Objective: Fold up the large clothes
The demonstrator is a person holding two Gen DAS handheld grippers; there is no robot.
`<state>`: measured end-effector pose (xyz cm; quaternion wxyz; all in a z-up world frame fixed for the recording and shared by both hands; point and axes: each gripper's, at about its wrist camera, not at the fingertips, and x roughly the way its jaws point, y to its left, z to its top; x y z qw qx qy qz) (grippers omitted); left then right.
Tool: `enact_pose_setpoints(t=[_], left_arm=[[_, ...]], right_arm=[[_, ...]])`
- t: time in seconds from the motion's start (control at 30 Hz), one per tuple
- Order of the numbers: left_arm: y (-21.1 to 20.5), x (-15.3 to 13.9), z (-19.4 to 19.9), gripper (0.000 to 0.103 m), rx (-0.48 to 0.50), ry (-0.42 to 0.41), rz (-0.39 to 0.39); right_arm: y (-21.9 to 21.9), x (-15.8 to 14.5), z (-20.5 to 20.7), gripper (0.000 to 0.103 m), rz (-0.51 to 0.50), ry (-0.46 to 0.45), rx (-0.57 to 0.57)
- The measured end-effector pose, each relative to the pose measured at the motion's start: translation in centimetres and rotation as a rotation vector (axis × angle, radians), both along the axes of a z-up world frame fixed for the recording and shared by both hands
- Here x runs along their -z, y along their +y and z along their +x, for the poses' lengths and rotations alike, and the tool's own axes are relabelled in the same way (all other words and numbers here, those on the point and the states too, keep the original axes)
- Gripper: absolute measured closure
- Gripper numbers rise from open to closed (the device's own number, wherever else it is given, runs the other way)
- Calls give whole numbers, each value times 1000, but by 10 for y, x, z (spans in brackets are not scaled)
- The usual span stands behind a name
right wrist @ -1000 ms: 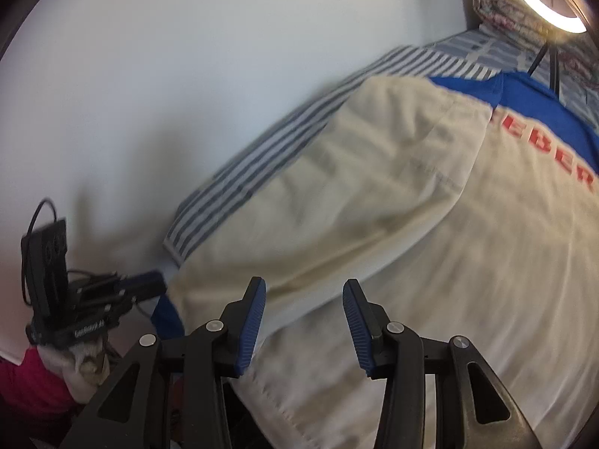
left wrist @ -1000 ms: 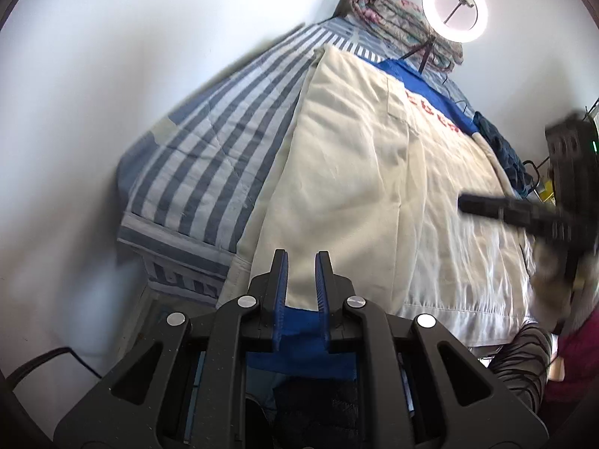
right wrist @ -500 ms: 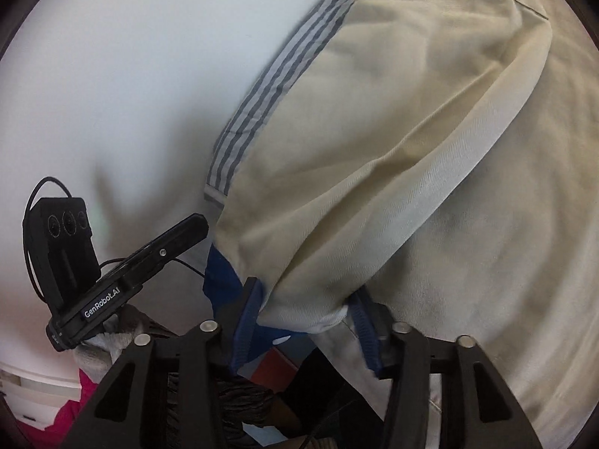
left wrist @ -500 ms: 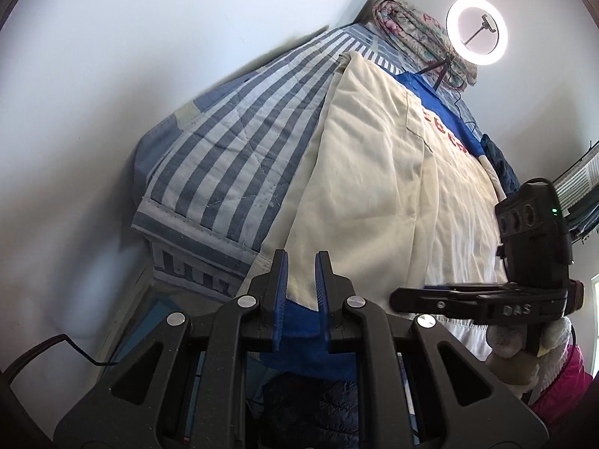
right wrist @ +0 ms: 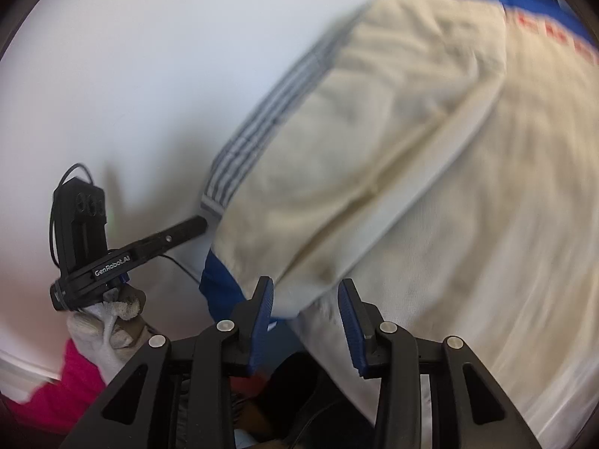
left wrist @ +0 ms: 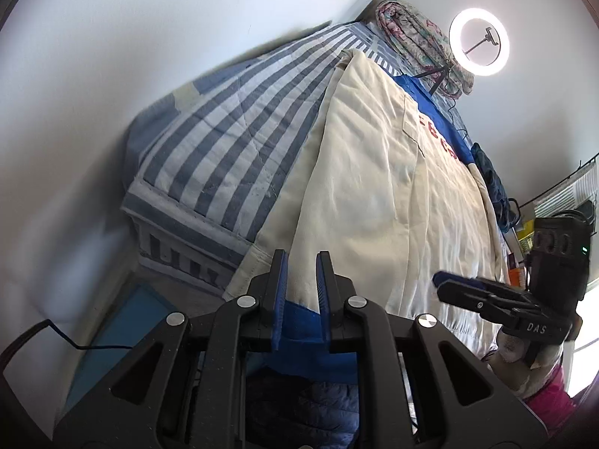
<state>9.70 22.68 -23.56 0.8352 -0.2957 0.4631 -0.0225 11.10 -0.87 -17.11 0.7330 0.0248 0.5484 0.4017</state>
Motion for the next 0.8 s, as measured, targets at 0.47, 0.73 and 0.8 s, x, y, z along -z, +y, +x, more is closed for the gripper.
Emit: enact_pose_setpoints(t=[0.47,0.73,0.8], left_arm=[[-9,8,2,54,16,12,75],[-2,21,20,54,7,23,15],[4,24,29,54,3,31,-9]], right_arm=[[31,22,7,72,-72,-78,-92],[11,11,15,72,-66,-100,-46],[11,18,17,72,-71,-82,-40]])
